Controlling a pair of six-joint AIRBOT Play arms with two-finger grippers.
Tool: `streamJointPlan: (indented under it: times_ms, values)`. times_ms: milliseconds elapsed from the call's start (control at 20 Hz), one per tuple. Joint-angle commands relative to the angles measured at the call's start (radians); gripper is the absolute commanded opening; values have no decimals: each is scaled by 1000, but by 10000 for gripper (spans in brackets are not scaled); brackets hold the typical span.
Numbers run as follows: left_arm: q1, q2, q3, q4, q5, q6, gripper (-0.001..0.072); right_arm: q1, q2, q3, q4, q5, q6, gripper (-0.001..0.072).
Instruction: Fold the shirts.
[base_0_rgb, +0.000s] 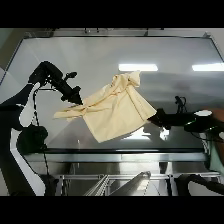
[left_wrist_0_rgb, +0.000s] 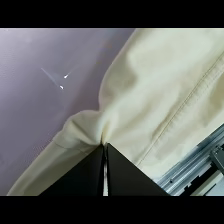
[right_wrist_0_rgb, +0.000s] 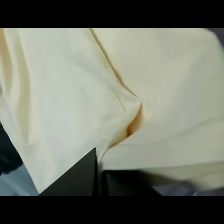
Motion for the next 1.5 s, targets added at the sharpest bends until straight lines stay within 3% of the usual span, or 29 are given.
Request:
streamJointPlan:
  times_ms: [0, 200, 450, 550, 600, 650, 900, 950, 1000, 1050, 1250, 1350, 1450]
  values:
    - [10, 40, -67, -6, 45, -11, 14, -89, -61, 193, -82, -38, 20, 18]
    - [10, 252, -443, -5, 14, 28, 14, -182, -354, 621, -91, 59, 47, 18]
    - [32, 496, -857, -7, -159, 34, 15, -129, -640, 992, -15, 90, 76, 18]
    - [44, 536, -905, -8, -210, 34, 15, -101, -682, 1084, -7, 96, 79, 40]
    - [56, 540, -904, -8, -208, 34, 16, -92, -687, 1110, -6, 98, 79, 201]
    - [71, 539, -896, -6, -198, 34, 16, -87, -686, 1131, -7, 108, 78, 247]
    - [178, 539, -828, -11, -194, 33, 18, -157, -681, 1176, -16, 270, 124, 257]
    - [193, 539, -808, -34, -195, 33, 231, -175, -681, 1176, -20, 306, 132, 314]
    - [208, 539, -780, -101, -196, 32, 559, -189, -681, 1176, -36, 341, 154, 387]
    - [216, 539, -754, -175, -203, 33, 720, -197, -681, 1176, -65, 366, 185, 388]
    - [186, 507, -514, -260, -380, 34, 704, -204, -682, 1176, -258, 401, 264, 395]
    - [138, 418, -346, -257, -389, 34, 704, -196, -691, 1176, -288, 401, 287, 504]
    - [98, 291, -188, -258, -377, 32, 704, -187, -705, 1175, -294, 401, 308, 507]
